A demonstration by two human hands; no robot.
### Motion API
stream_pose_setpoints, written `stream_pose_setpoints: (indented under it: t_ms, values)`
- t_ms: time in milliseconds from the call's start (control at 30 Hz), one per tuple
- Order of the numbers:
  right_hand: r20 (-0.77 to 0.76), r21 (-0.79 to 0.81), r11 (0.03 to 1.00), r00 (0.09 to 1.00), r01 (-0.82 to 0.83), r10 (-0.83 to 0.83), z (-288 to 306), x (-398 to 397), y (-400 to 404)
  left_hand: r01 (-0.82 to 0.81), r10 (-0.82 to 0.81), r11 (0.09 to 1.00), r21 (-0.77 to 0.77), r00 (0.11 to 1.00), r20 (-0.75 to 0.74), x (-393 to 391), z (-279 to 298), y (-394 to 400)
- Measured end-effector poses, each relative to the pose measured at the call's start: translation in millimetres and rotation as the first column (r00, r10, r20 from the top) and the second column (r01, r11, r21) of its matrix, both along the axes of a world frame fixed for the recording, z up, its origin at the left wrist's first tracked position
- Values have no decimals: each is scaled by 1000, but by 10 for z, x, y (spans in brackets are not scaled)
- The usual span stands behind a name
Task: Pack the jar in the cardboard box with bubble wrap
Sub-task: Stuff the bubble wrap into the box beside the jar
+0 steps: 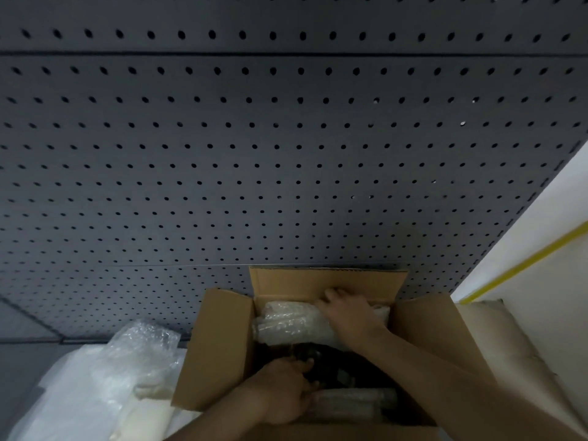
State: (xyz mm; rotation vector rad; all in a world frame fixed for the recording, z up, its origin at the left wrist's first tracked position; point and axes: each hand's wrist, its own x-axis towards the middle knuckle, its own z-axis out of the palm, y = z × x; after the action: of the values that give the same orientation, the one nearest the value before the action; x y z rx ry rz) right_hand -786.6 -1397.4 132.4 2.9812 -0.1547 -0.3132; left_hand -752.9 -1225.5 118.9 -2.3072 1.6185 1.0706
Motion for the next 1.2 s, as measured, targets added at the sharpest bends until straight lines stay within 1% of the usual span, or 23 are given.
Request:
stream_pose_setpoints:
  t_ms: [100,133,167,233,300,367,433,467,500,567,600,667,733,767,833,867,933,1000,1033,1100,1133,1200]
  values:
    - [-70,18,1000,998,6,-5,-181,23,48,-29,31,999,27,997,-74,3,70,6]
    - [-95,24,1000,995,9,-6,-260,33,79,-52,55,998,40,996,-77,-11,60,14]
    - [-112,28,1000,994,9,-6,-342,54,100,-75,77,997,33,996,-42,-29,36,22]
    - [-129,53,999,992,8,-2,-405,99,86,-116,117,993,-19,990,79,-94,27,7]
    - [-165,101,995,986,-4,21,-312,122,22,-168,171,985,-40,978,120,-147,60,-23]
    - [-192,124,992,980,-23,47,-198,109,-75,-139,148,986,-87,983,106,-117,93,-75]
    - [-169,138,990,985,9,15,-102,61,-130,-119,135,976,-183,987,82,-25,155,-134]
    - [-144,169,985,989,43,-19,-86,22,-144,-102,132,968,-229,984,121,32,181,-167]
    - [-120,215,972,990,92,-67,-76,-21,-140,-86,134,966,-244,973,187,83,197,-198]
    - [-82,323,925,979,201,-185,-49,-121,-109,-98,156,973,-209,946,284,171,210,-217]
    - [-62,383,891,969,246,-241,-13,-167,-98,-116,172,973,-198,940,296,206,219,-207]
    - [-92,515,795,943,320,-320,-11,-244,-124,-156,209,965,-212,944,255,286,202,-170]
    - [-169,602,720,936,345,-308,-11,-284,-123,-243,280,942,-231,949,145,373,81,-192]
    - [-240,596,708,925,379,-293,-71,-277,-106,-302,322,930,-210,944,69,395,-8,-221]
    - [-387,562,692,883,454,-265,-157,-196,-44,-370,373,921,-119,928,-3,425,-145,-298]
    - [-414,581,670,877,462,-246,-197,-137,13,-391,392,915,-100,920,-10,431,-182,-315]
    - [-426,643,589,868,489,-255,-198,-53,43,-430,432,896,-114,902,-7,485,-160,-329]
    - [-454,636,558,843,534,-289,-145,-47,-42,-414,418,906,-89,908,25,554,-8,-318]
    - [-471,596,584,829,551,-302,-83,-85,-93,-374,376,926,-60,926,43,572,48,-327]
    - [-455,548,633,830,547,-323,42,-131,-175,-292,293,956,-29,953,79,545,194,-359]
    - [-461,553,636,834,538,-304,130,-158,-185,-265,268,963,-40,959,92,508,249,-374]
    - [-452,533,677,847,507,-279,229,-171,-164,-221,230,972,-76,961,154,450,313,-374]
